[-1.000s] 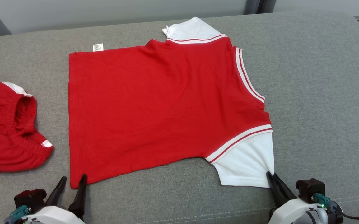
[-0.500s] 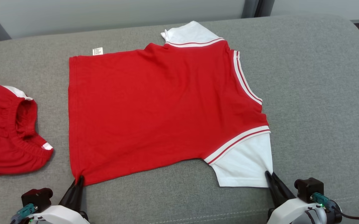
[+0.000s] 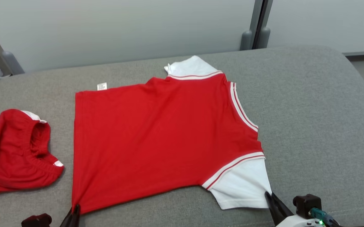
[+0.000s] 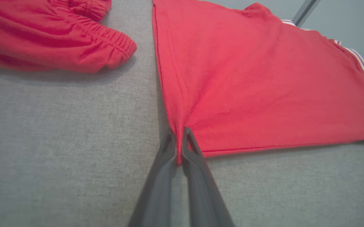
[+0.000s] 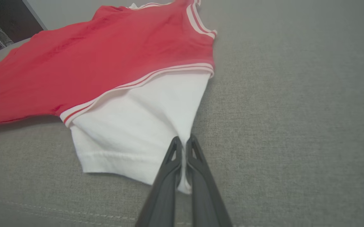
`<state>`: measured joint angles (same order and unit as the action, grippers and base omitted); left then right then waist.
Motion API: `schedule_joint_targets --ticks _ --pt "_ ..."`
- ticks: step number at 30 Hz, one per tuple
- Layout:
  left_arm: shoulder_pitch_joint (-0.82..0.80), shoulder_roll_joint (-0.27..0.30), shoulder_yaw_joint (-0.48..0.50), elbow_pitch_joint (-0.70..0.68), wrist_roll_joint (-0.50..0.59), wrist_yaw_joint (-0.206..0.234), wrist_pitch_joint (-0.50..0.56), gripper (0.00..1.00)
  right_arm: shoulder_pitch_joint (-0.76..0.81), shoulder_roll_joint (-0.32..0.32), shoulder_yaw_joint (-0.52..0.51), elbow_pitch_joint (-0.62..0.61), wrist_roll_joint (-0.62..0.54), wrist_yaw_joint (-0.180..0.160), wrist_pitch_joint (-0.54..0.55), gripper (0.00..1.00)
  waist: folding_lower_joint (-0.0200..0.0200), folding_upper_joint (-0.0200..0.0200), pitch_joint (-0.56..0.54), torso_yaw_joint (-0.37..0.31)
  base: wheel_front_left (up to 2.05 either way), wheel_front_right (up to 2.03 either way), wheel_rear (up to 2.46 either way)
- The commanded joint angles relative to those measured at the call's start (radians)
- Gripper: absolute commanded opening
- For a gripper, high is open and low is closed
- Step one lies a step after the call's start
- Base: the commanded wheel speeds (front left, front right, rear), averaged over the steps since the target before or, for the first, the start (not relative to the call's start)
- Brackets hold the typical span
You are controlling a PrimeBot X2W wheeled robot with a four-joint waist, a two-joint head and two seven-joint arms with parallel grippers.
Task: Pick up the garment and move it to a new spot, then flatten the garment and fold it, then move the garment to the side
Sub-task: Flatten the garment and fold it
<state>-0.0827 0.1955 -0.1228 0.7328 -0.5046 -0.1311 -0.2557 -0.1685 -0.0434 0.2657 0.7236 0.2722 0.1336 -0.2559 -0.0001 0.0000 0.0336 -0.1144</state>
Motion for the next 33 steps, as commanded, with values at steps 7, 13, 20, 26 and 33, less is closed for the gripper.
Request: schedule_joint_targets --ticks 7,13,20,26,33 --pt "0.002 -0.001 0.105 0.020 0.069 0.000 -0.006 0.00 0.037 -0.007 0.032 -0.043 -0.004 -0.003 -0.003 0.00 0.0001 0.0000 -0.048 -0.009 0.00 0.00 0.00" --pt "0.003 -0.005 0.149 0.037 0.105 0.000 -0.006 0.00 0.080 -0.021 0.073 -0.095 0.013 -0.003 0.027 0.00 0.0001 0.0000 -0.053 -0.025 0.00 0.00 0.00" --pt "-0.001 -0.007 0.171 0.045 0.130 0.000 -0.006 0.00 0.126 -0.040 0.092 -0.157 0.029 -0.003 0.064 0.00 0.0001 0.0000 -0.048 -0.023 0.00 0.00 0.00" --pt "-0.004 -0.005 0.168 0.042 0.138 0.000 -0.006 0.00 0.149 -0.046 0.105 -0.194 0.040 -0.003 0.088 0.00 0.0001 0.0000 -0.042 -0.012 0.00 0.00 0.00" --pt "-0.017 0.000 0.137 -0.005 0.131 0.000 -0.006 0.00 0.107 -0.046 0.038 -0.257 -0.018 -0.003 0.053 0.00 0.0001 0.0000 -0.023 0.011 0.00 0.00 0.00"
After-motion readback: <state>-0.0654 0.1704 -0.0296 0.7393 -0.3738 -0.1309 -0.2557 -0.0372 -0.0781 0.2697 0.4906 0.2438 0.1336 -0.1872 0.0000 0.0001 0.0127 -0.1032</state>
